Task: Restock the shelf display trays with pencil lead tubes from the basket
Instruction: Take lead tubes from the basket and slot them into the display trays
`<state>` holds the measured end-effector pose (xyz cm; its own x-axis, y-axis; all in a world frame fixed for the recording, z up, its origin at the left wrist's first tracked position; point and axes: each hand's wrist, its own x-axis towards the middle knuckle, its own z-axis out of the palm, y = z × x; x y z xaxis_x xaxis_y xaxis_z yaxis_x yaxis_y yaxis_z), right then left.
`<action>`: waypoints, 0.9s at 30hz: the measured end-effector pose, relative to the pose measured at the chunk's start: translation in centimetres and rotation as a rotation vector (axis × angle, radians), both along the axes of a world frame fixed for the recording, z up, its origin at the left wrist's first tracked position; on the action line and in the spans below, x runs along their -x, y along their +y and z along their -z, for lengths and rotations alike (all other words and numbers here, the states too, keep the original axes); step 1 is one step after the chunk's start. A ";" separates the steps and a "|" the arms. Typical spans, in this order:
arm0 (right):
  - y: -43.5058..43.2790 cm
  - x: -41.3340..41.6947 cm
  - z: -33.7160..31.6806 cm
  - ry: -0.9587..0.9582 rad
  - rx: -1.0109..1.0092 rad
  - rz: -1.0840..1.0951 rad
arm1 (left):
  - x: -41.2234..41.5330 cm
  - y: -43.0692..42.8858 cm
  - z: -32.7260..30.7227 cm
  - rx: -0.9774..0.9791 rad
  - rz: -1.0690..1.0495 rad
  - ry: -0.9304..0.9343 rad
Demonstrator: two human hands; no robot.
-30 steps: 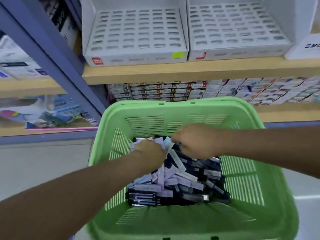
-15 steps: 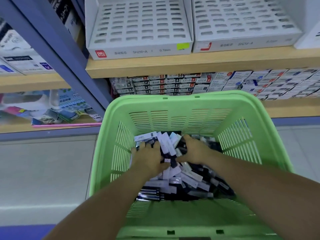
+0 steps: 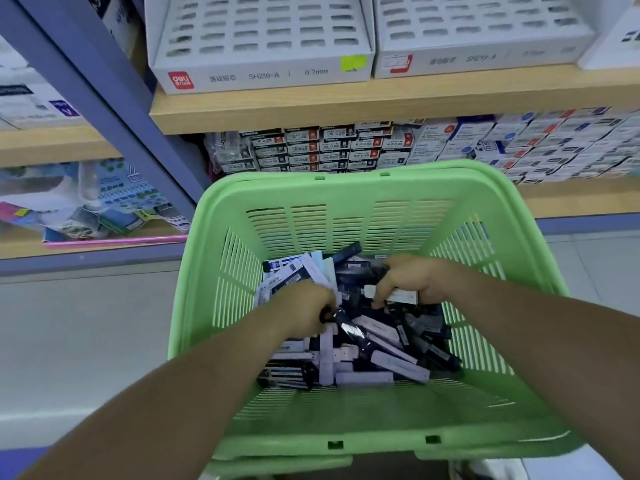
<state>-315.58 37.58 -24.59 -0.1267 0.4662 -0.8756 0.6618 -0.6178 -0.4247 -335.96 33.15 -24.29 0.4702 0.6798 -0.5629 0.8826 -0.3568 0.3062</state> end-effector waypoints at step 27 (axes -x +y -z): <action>-4.3 0.2 -5.8 0.487 -0.084 0.592 | -6.5 2.8 -3.6 0.328 -1.172 -0.992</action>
<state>-315.78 33.28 -18.83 -0.1973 0.6390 -0.7435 -0.0424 -0.7633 -0.6447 -329.45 35.91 -20.71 0.0465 0.8323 -0.5524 0.0174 0.5522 0.8335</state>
